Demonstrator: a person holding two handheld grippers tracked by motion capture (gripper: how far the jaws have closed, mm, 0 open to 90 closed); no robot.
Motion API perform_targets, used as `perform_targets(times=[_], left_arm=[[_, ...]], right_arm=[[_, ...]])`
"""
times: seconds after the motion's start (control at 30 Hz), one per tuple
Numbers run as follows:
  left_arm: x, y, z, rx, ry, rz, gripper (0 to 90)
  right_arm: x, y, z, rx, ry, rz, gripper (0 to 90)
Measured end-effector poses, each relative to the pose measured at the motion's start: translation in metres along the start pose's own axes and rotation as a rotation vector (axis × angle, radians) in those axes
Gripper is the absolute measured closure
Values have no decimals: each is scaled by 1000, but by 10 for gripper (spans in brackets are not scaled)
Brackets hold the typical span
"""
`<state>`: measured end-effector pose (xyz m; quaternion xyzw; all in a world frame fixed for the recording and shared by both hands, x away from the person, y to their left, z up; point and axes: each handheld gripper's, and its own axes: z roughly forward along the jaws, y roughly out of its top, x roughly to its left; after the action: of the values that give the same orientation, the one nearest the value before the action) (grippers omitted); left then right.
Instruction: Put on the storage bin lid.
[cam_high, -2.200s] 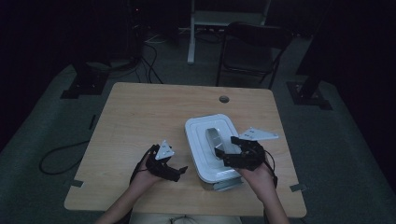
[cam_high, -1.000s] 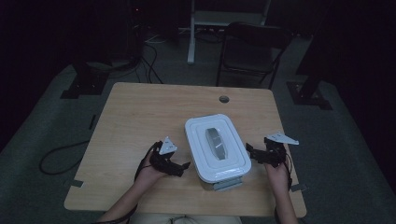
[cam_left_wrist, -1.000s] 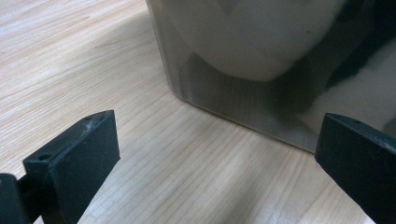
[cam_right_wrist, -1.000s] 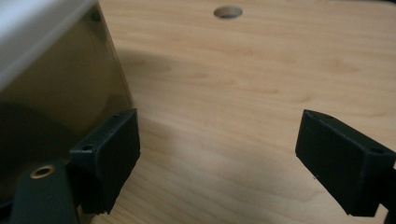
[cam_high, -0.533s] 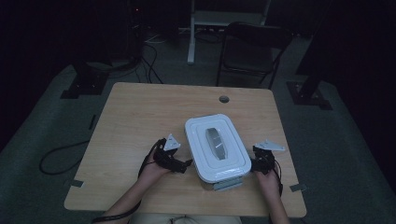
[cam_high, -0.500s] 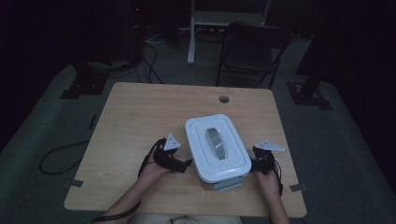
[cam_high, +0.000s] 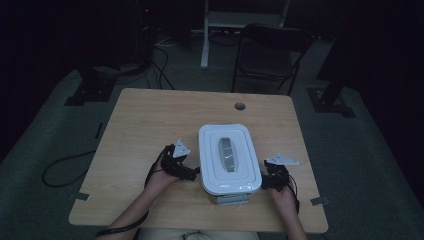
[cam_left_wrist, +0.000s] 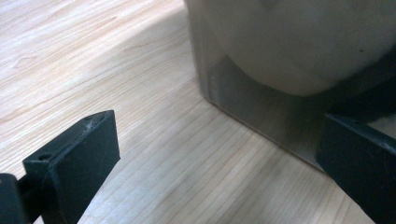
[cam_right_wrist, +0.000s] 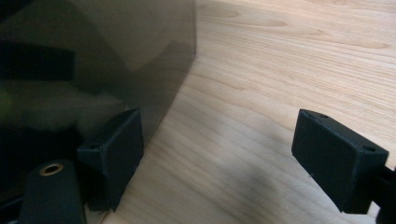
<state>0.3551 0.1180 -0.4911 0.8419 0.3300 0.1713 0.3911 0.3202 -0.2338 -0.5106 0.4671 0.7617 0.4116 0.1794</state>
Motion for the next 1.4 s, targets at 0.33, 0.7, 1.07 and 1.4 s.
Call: perform_targets(times=[0.33,0.7,1.07,1.4], left_arm=[[14,-4,-10,-3,30,-18,5],[20,-11,-21,-14,38,-21,6],[18,-15,-29,-16,14,-13,5],[22,-28,-40,1,7,-22,6]], right_arm=[[13,-2,1,-10,86,-22,167],[14,-1,8,-7,39,-9,134],[12,-3,7,-8,19,1,134],[10,-6,0,-32,-25,-11,131]])
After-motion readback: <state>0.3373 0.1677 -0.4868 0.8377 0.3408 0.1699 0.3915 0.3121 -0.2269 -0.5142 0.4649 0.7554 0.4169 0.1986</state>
